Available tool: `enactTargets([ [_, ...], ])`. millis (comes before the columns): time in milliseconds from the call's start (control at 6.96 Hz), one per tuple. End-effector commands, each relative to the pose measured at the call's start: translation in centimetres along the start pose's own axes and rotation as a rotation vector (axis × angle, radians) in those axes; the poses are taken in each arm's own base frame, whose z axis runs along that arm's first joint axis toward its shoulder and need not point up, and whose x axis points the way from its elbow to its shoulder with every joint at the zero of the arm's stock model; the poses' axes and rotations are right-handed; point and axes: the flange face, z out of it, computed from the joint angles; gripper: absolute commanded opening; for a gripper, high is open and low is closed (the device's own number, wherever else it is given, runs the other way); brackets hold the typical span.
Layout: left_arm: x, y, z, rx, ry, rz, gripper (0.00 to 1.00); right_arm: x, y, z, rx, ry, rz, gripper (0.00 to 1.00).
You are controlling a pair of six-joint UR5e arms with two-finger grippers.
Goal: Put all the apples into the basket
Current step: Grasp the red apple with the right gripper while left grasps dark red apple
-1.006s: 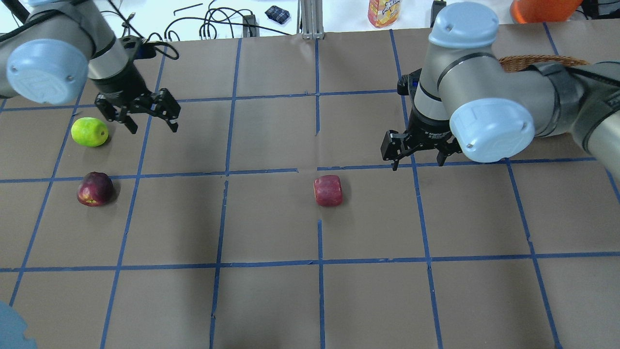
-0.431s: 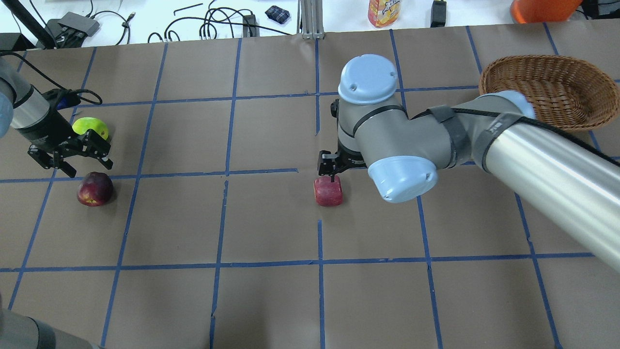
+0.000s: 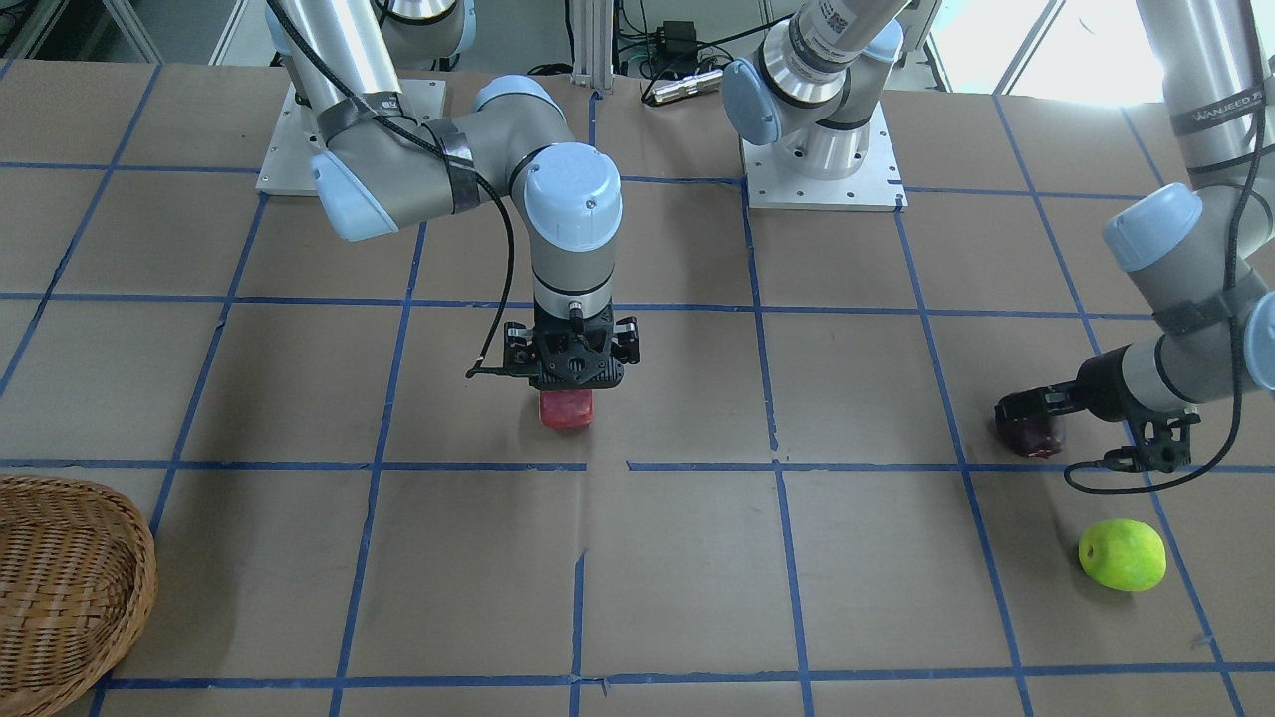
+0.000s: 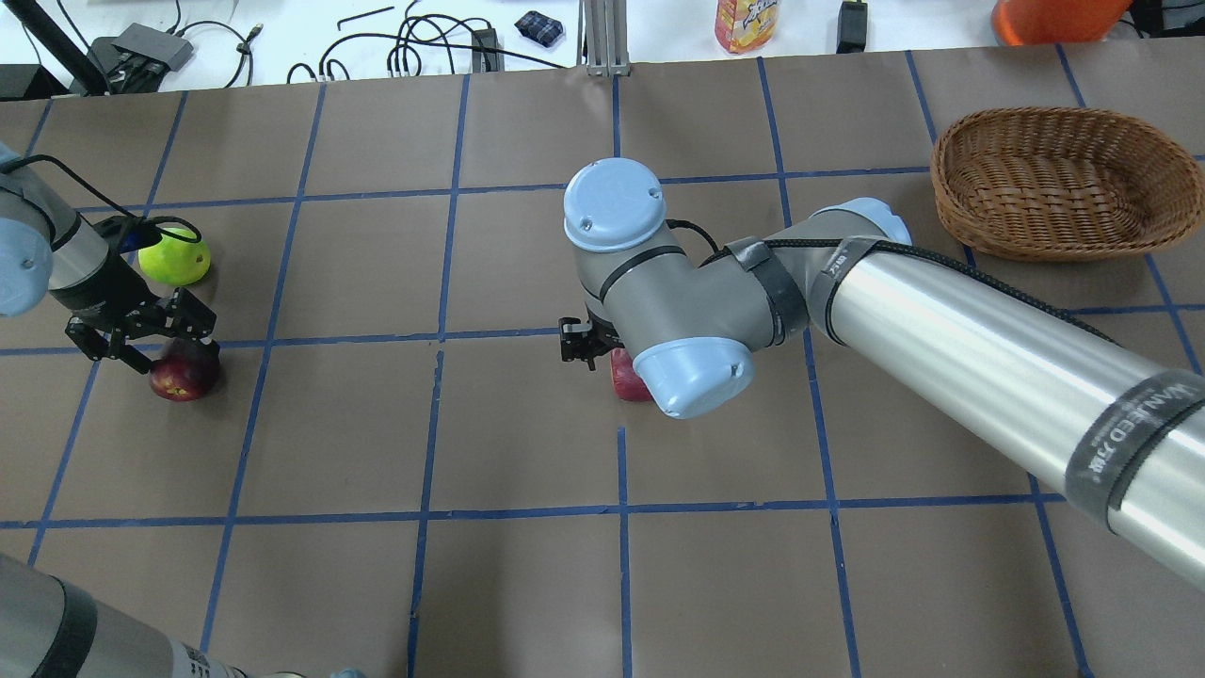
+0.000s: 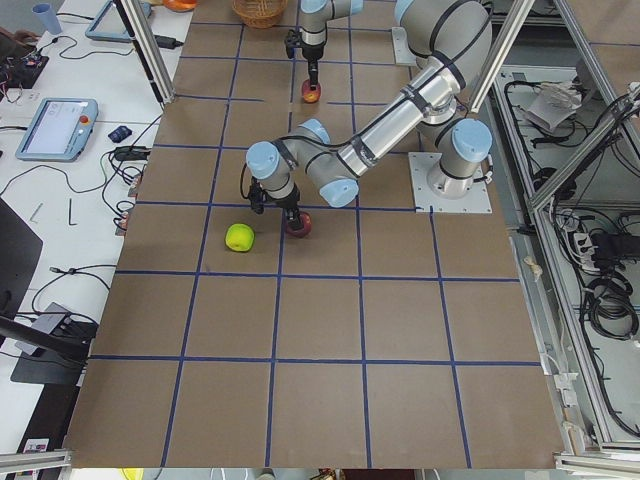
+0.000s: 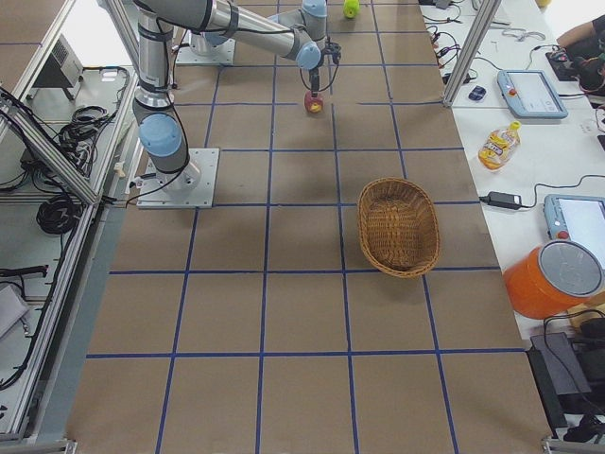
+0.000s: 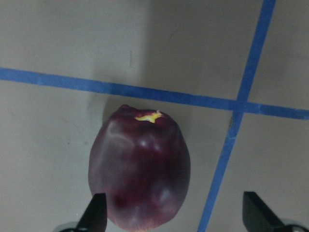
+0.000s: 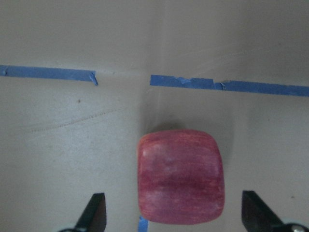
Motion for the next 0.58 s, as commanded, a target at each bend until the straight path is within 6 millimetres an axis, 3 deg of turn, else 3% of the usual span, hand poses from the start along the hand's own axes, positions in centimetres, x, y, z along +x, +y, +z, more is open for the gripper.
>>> enactTargets([
  [0, -0.5, -0.8, 2.7, -0.026, 0.013, 0.009, 1.0, 0.2, -0.2, 0.6, 0.011, 0.053, -0.038, 1.0],
  [431, -1.6, -1.4, 2.2, -0.002, 0.005, 0.013, 1.0, -0.2, -0.7, 3.8, -0.029, 0.049, -0.038, 1.0],
])
